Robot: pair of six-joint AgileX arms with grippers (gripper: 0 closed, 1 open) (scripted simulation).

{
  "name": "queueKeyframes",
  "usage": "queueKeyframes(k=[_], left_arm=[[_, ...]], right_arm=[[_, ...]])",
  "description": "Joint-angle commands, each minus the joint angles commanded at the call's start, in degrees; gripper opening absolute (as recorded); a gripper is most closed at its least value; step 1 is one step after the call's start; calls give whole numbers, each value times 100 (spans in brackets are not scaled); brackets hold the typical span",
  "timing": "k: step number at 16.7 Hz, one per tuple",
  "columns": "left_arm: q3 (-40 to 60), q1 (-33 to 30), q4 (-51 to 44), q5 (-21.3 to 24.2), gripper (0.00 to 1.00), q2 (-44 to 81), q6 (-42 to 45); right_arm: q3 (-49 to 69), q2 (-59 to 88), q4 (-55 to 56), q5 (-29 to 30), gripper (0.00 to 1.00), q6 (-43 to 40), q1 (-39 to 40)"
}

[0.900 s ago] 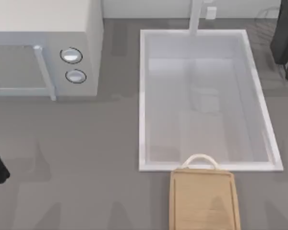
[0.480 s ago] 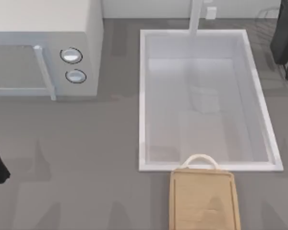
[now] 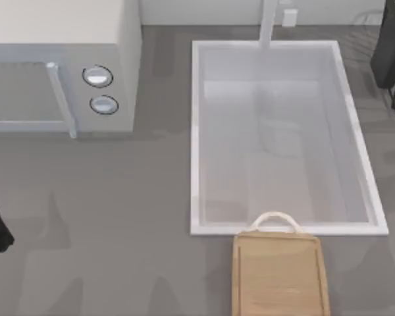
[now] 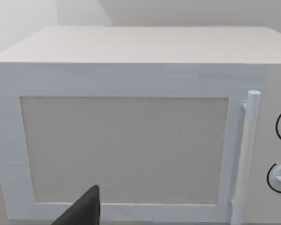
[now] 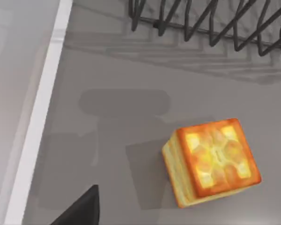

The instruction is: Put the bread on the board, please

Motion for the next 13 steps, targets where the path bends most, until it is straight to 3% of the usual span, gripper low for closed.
queueKeyframes(k=[7, 13], left_arm=[[0, 0, 0, 0, 100, 0, 0], [0, 0, 0, 0, 100, 0, 0]], right_arm=[[2783, 3854, -2102, 12, 100, -1049, -426], [4403, 5900, -3180, 10, 100, -1626, -659]])
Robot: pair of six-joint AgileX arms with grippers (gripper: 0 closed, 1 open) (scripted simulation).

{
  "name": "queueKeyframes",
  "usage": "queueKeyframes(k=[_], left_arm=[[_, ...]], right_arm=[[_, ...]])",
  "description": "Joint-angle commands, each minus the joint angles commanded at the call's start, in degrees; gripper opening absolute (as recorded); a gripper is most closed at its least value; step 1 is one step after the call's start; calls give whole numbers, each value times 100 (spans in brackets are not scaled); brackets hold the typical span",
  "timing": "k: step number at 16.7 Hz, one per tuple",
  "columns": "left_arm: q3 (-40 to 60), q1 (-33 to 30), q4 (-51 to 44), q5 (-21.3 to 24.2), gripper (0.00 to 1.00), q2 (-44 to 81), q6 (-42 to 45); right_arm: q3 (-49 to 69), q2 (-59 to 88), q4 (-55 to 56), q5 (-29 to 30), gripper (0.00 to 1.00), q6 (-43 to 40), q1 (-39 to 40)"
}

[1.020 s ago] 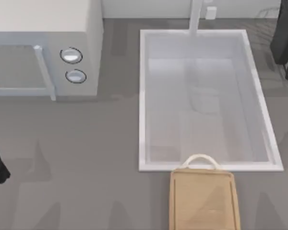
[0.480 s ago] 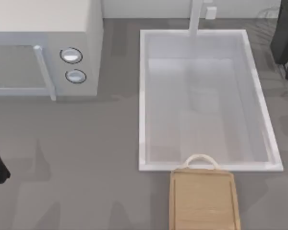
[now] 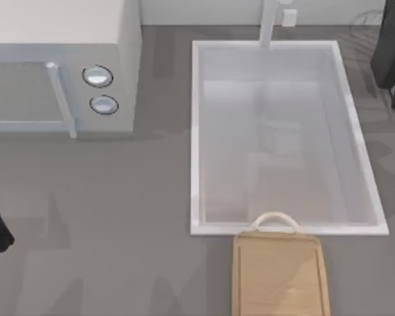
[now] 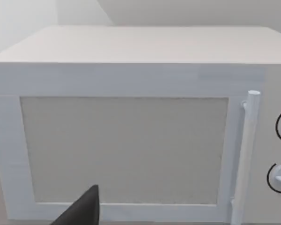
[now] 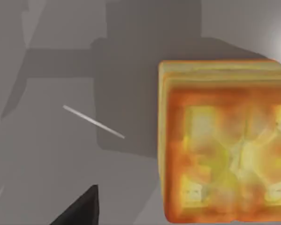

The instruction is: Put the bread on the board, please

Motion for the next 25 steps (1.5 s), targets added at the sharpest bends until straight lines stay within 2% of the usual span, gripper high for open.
queueKeyframes(k=[8, 15, 20, 25], left_arm=[[0, 0, 0, 0, 100, 0, 0], [0, 0, 0, 0, 100, 0, 0], [0, 0, 0, 0, 100, 0, 0], [0, 0, 0, 0, 100, 0, 0]], right_arm=[[248, 310, -135, -1, 100, -85, -11], [-477, 797, 1105, 2, 100, -76, -29], [-583, 871, 1252, 2, 100, -77, -30], [-583, 871, 1252, 2, 62, -77, -30]])
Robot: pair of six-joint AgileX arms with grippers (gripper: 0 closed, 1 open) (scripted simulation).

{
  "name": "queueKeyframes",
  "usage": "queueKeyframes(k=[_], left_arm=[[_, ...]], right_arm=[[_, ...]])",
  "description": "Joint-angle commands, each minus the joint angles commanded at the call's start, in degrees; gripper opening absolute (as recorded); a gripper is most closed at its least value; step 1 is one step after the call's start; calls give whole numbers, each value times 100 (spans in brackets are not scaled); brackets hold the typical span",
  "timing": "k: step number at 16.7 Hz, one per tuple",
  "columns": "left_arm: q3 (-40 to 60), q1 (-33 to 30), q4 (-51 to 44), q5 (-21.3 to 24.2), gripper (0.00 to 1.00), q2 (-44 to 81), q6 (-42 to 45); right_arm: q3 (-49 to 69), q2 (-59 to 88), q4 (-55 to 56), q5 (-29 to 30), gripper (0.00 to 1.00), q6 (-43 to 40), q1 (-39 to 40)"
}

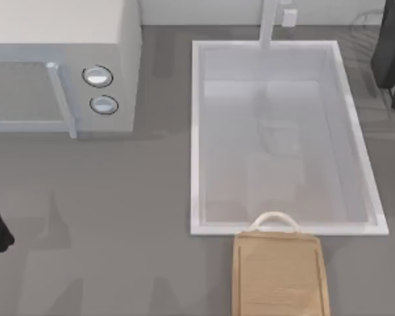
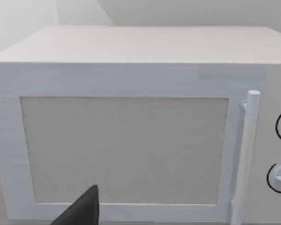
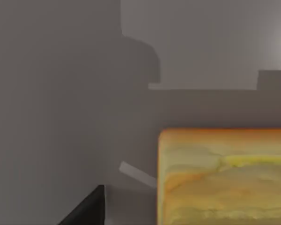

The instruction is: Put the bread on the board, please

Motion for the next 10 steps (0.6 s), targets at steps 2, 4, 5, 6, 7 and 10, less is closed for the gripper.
queueKeyframes(k=[2, 4, 5, 6, 7, 10], left_arm=[[0, 0, 0, 0, 100, 0, 0], [0, 0, 0, 0, 100, 0, 0], [0, 0, 0, 0, 100, 0, 0], [0, 0, 0, 0, 100, 0, 0], [0, 0, 0, 0, 100, 0, 0], [0, 0, 0, 0, 100, 0, 0]], right_arm=[[0, 0, 0, 0, 47, 0, 0], [0, 0, 0, 0, 32, 0, 0], [0, 0, 0, 0, 25, 0, 0], [0, 0, 0, 0, 17, 0, 0], [0, 0, 0, 0, 10, 0, 0], [0, 0, 0, 0, 0, 0, 0]])
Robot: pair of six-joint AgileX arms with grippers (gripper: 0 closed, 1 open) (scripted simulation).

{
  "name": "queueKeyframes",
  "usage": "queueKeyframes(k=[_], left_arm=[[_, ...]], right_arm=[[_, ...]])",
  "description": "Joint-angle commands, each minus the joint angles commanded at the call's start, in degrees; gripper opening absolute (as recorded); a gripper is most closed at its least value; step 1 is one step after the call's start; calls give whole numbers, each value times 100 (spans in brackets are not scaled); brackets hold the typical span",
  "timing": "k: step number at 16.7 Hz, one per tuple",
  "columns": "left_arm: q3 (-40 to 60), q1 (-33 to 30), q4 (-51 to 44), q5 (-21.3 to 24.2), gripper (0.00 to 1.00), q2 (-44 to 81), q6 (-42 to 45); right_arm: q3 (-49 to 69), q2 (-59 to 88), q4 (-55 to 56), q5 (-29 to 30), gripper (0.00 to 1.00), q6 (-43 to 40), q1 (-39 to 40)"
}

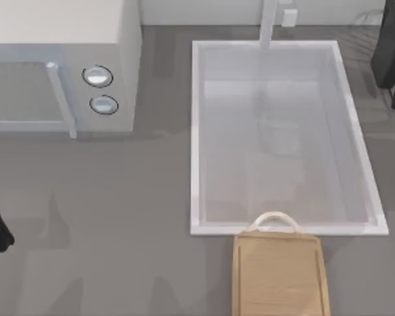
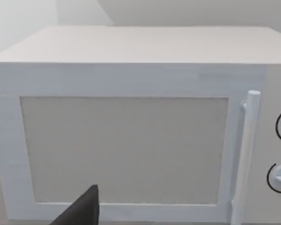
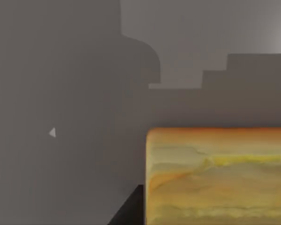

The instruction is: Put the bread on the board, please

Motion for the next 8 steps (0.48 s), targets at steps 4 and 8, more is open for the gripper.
queueKeyframes(k=[4, 8], left_arm=[[0, 0, 0, 0, 100, 0, 0], [0, 0, 0, 0, 100, 0, 0]], right_arm=[[0, 0, 0, 0, 0, 0, 0], [31, -79, -56, -25, 0, 19, 9]])
